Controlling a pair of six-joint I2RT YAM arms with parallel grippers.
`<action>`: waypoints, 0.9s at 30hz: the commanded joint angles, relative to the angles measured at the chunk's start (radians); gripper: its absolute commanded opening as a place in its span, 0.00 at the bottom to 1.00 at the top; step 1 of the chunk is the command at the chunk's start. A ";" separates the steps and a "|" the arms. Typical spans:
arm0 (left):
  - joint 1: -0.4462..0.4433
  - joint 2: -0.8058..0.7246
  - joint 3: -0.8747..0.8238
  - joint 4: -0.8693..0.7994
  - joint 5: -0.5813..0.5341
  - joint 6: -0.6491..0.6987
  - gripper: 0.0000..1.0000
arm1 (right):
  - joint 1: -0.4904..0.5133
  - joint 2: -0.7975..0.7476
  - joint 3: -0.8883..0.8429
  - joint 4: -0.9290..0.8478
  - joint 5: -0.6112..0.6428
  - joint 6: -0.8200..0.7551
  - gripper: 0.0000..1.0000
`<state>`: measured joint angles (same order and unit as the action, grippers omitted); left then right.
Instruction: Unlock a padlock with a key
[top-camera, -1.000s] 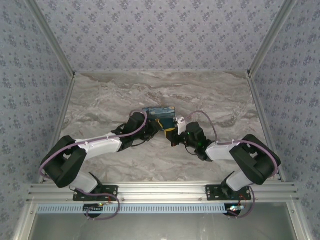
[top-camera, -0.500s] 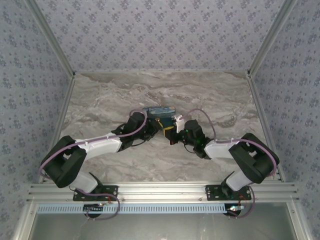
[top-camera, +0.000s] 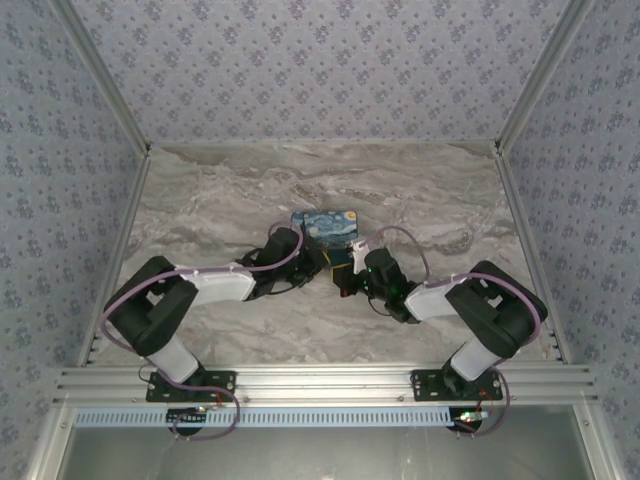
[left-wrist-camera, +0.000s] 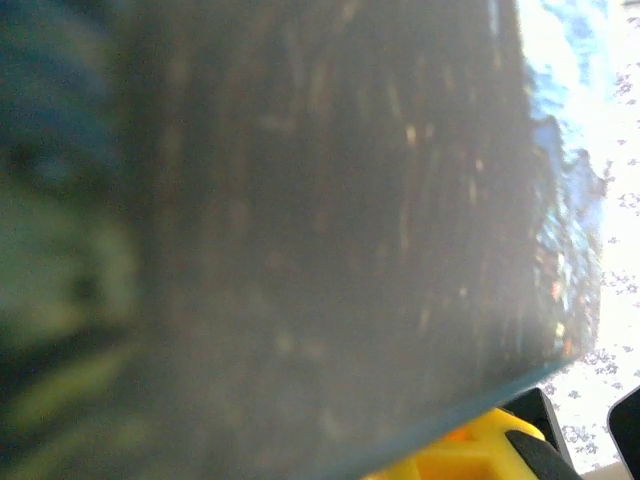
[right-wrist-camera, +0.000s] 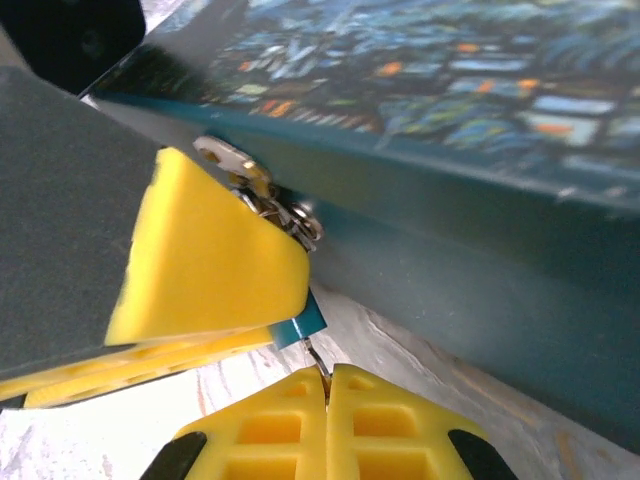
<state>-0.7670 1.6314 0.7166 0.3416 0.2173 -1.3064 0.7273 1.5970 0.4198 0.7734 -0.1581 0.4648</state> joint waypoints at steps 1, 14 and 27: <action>-0.007 0.038 0.043 0.055 0.049 0.012 0.18 | 0.021 0.022 -0.016 0.095 0.057 0.084 0.00; 0.027 -0.025 -0.014 0.053 0.022 0.046 0.39 | 0.065 0.018 -0.054 0.077 0.139 0.223 0.00; 0.115 -0.357 -0.188 -0.066 -0.013 0.061 0.61 | 0.084 -0.066 -0.035 -0.042 0.138 0.373 0.00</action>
<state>-0.6559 1.3010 0.5678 0.3058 0.2096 -1.2327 0.8013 1.5665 0.3717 0.7784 -0.0364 0.7647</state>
